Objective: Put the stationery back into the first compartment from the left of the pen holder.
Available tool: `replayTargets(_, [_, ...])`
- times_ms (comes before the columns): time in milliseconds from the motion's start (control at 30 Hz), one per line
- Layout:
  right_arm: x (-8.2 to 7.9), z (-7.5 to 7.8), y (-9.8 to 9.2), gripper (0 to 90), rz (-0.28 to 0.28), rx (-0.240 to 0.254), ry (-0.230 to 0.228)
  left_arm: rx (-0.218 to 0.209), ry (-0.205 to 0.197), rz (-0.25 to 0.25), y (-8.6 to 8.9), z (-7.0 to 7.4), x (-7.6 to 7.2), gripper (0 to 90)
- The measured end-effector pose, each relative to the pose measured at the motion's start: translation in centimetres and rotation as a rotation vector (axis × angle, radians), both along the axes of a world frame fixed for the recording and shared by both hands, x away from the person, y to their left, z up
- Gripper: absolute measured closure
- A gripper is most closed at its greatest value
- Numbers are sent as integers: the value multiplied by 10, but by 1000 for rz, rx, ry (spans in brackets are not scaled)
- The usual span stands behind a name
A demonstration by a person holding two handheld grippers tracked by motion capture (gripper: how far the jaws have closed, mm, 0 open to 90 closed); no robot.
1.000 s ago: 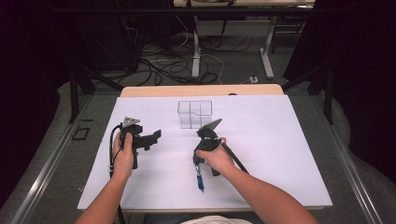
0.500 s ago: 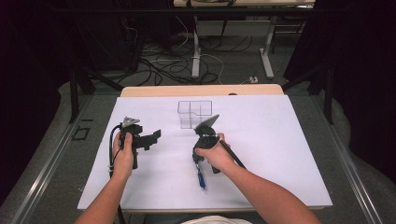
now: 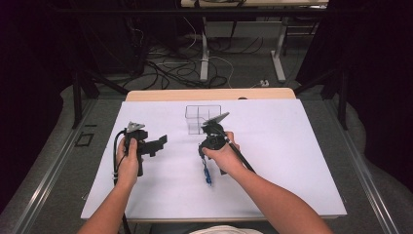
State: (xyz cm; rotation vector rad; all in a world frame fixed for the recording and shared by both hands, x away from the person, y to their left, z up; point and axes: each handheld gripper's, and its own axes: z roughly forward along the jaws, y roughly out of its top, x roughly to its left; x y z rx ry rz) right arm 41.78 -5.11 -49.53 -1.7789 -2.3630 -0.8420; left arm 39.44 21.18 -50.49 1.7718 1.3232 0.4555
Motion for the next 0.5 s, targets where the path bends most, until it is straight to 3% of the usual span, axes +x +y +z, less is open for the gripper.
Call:
replayTargets(267, [-3, 15, 4, 801, 42, 22, -245, -1, -1, 7, 2, 1, 0, 156])
replayTargets(367, [-2, 24, 6, 801, 36, 36, -304, -5, -5, 14, 3, 1, 0, 157])
replayTargets(400, [-1, 30, 7, 801, 43, 34, -363, -8, -10, 18, 3, 1, 0, 156])
replayTargets(500, [1, 36, 8, 801, 37, 44, -400, -12, -5, 20, 4, 1, 1, 157])
